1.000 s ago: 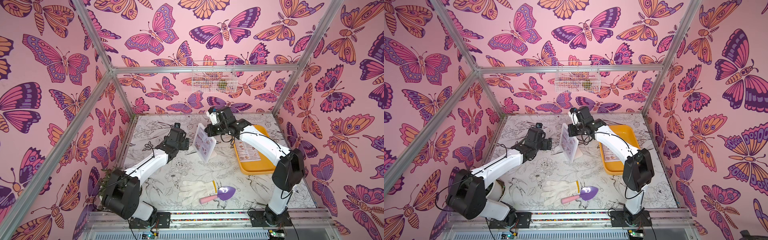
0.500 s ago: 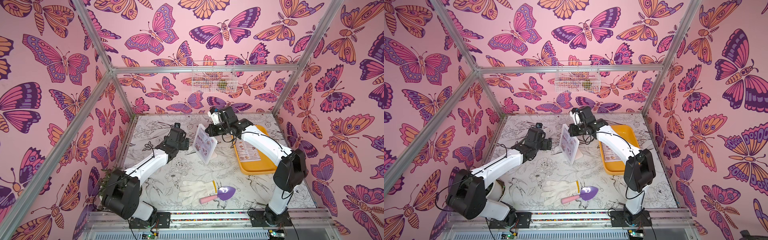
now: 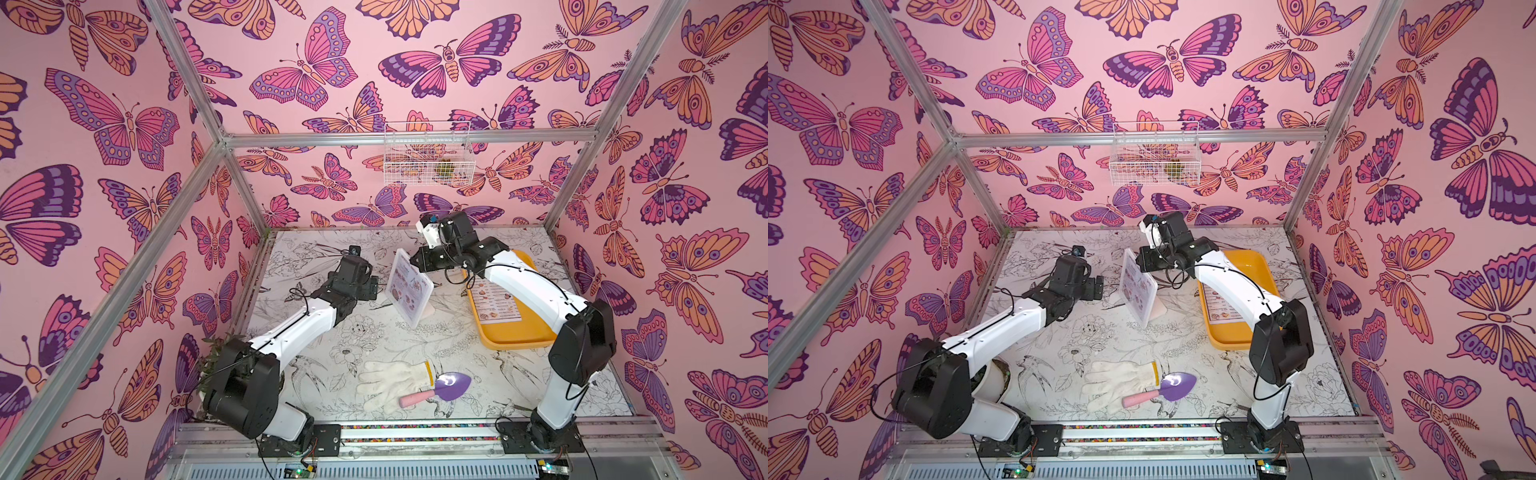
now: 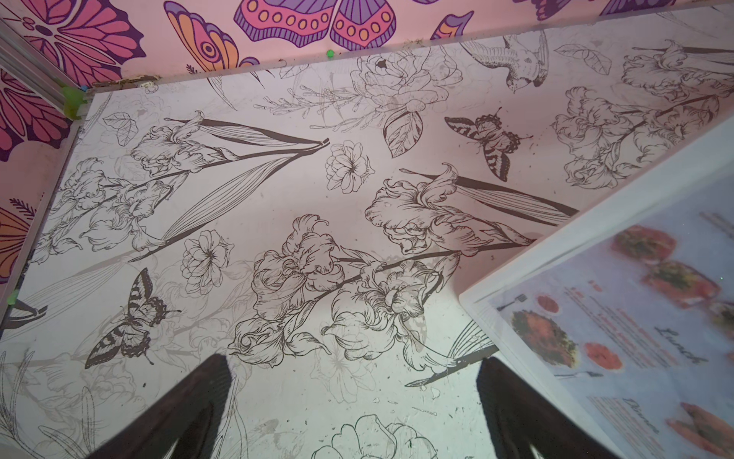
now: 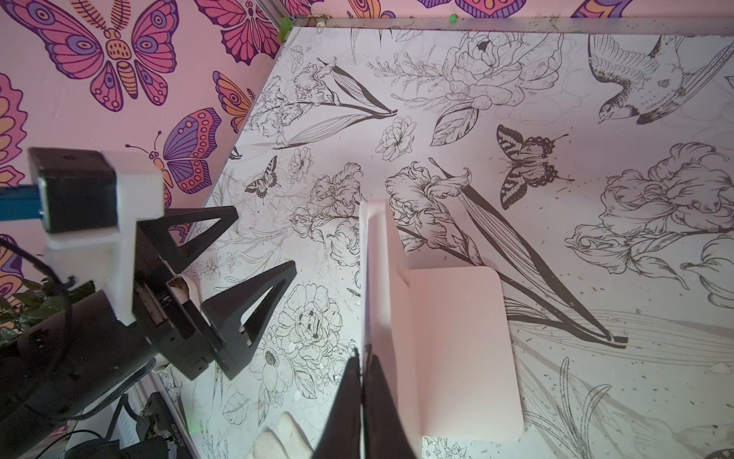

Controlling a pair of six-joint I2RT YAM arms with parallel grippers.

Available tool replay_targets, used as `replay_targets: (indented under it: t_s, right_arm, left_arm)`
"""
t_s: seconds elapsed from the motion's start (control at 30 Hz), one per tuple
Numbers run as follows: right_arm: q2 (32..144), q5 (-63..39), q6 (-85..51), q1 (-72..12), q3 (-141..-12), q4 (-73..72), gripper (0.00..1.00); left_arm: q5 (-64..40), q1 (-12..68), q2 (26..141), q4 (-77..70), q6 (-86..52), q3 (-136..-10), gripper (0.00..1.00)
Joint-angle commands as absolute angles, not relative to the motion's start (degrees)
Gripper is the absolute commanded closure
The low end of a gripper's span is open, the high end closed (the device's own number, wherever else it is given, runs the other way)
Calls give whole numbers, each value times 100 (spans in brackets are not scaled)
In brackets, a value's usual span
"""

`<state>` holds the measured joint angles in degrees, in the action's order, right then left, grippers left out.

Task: Replace the menus in the menu holders
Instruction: Take out the menu from the menu holder.

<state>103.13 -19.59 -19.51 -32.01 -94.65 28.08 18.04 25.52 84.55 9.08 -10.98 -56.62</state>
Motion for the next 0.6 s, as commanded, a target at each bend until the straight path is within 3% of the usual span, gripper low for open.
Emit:
replay_targets:
  t_s: [0.0, 0.57]
  right_arm:
    - [10088, -2092, -1969, -3158, -9536, 2772, 94]
    - [9208, -1570, -1316, -3061, -10143, 3043, 100]
  left_arm:
    - [1907, 2565, 8411, 1046, -1048, -5739, 1]
    - [2073, 2490, 8292, 1476, -964, -6145, 0]
